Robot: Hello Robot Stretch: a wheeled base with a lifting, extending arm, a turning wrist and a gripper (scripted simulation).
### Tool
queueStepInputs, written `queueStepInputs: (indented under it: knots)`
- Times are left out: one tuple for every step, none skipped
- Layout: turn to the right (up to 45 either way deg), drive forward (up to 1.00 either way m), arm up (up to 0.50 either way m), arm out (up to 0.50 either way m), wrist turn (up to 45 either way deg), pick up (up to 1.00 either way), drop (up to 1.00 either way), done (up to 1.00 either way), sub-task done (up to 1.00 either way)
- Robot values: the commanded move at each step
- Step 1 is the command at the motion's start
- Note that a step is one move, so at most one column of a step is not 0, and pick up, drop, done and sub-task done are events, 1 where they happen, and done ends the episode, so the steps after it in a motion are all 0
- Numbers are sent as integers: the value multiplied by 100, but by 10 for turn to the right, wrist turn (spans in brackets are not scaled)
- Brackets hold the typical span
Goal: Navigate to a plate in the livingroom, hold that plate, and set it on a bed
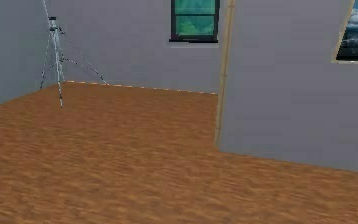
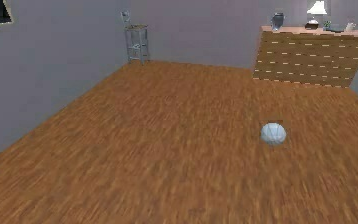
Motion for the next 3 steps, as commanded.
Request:
queueStepInputs:
  knots:
    - [0,100,0,0,0,0,0,0,0]
    - [0,100,0,0,0,0,0,0,0]
    - [0,20,0,0,0,0,0,0,0]
